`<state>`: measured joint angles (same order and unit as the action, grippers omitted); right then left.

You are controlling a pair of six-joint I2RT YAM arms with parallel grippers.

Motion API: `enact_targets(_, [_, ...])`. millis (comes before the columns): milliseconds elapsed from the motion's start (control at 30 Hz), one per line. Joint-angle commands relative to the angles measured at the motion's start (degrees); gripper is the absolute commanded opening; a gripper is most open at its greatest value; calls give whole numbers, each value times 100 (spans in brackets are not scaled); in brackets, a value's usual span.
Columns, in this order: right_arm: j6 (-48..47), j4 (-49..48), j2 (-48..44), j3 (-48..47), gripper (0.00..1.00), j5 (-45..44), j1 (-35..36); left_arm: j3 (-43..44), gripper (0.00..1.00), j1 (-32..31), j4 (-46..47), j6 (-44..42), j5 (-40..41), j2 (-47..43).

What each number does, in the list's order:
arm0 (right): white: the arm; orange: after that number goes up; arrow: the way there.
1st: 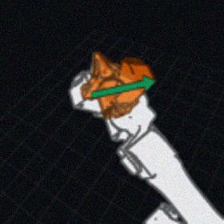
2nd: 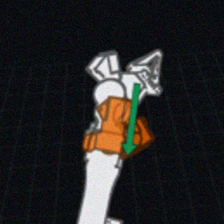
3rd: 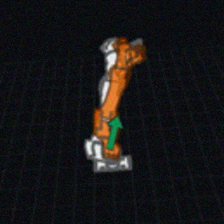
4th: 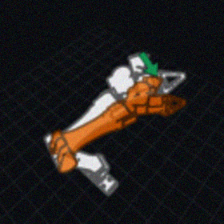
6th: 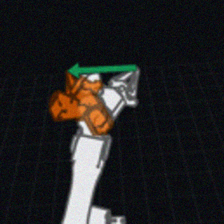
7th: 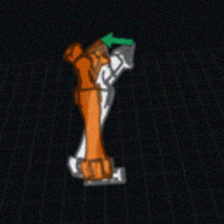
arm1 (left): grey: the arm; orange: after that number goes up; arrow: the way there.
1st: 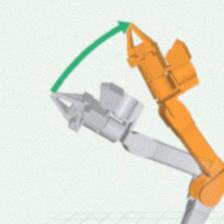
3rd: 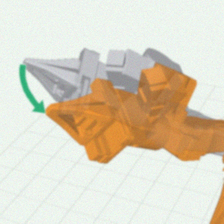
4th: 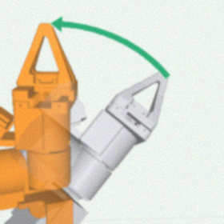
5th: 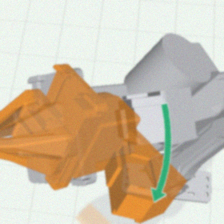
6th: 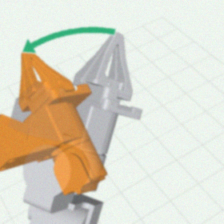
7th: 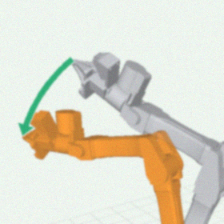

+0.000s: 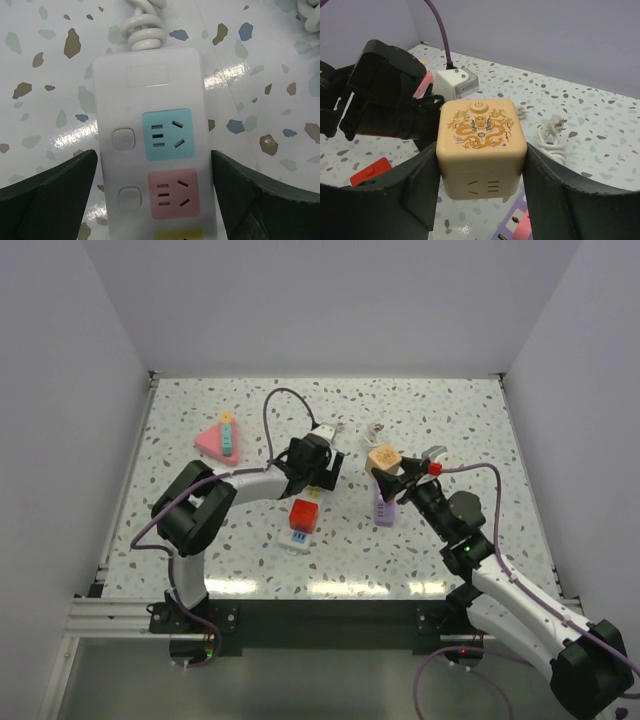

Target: Insert the plug

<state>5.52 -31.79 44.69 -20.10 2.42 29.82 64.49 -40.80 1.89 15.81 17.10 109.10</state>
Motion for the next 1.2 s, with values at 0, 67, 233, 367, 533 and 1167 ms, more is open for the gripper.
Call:
enact_targets(0, [-77,-64,-83,6,0,-75,-29,99,100,300,356,-140,-611,155])
enact_targets(67, [-77,-82,-39,-3,0,-75,-29,55,100,353,443,-175,-769,208])
enact_targets(233, [-86,-29,207,-99,0,-40,-29,-322,100,309,1048,-403,-1683,86])
enact_targets(367, [-68,-38,234,-108,0,-4,-21,-455,100,178,1287,-597,-2376,-55])
enact_targets(533, [-60,138,181,-135,0,-22,-29,-393,100,-191,1331,-974,-2940,15])
enact_targets(1167, [169,647,-715,269,0,-215,-29,-1526,100,-798,1841,-1537,-3031,-1617])
